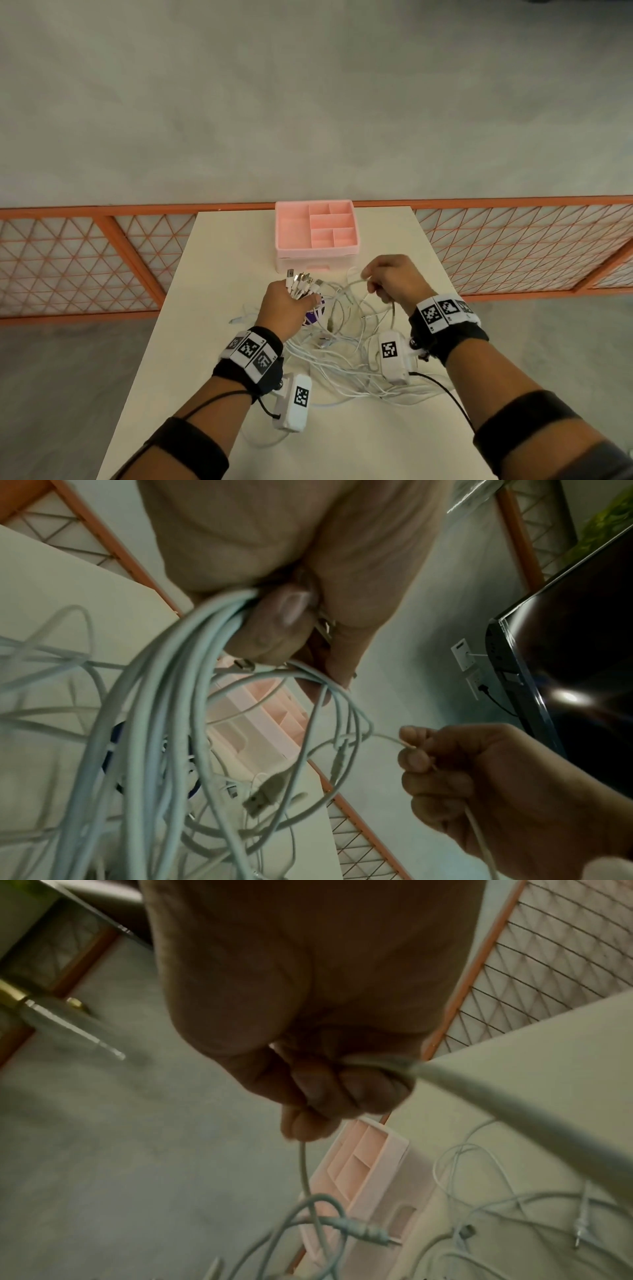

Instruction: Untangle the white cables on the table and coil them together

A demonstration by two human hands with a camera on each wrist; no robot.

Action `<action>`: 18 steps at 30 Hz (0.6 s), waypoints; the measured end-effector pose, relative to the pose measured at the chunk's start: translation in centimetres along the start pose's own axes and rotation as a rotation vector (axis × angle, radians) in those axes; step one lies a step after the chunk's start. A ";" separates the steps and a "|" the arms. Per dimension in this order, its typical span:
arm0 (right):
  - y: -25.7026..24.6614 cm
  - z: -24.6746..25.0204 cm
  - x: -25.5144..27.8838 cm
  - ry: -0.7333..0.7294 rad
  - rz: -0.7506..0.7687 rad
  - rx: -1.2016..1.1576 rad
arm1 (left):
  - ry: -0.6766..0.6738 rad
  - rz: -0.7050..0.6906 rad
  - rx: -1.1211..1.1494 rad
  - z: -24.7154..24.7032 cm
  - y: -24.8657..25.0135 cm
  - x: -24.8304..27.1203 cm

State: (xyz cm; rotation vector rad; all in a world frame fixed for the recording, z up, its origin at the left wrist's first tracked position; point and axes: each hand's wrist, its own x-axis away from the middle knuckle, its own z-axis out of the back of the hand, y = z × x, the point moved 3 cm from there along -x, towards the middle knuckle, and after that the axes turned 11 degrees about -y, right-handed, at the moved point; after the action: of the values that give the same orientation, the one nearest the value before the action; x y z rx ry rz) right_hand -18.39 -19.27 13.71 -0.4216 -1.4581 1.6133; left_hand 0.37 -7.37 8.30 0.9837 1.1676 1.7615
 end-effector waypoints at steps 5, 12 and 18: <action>-0.6 -1.6 0.7 -0.167 0.039 0.490 | 0.010 0.082 -0.062 -0.3 -0.4 -0.3; -3.1 1.1 0.7 0.147 0.284 0.297 | 0.068 0.206 -0.032 0.4 -2.3 -0.3; -1.4 -2.4 1.0 -0.068 0.191 0.568 | 0.075 0.115 -0.018 -0.2 0.0 -0.5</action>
State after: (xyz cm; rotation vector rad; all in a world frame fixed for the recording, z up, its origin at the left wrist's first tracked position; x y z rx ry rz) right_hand -16.61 -17.18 14.76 -0.1802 -0.9623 2.1180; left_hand 0.40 -7.86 8.16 0.9994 1.1602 1.9112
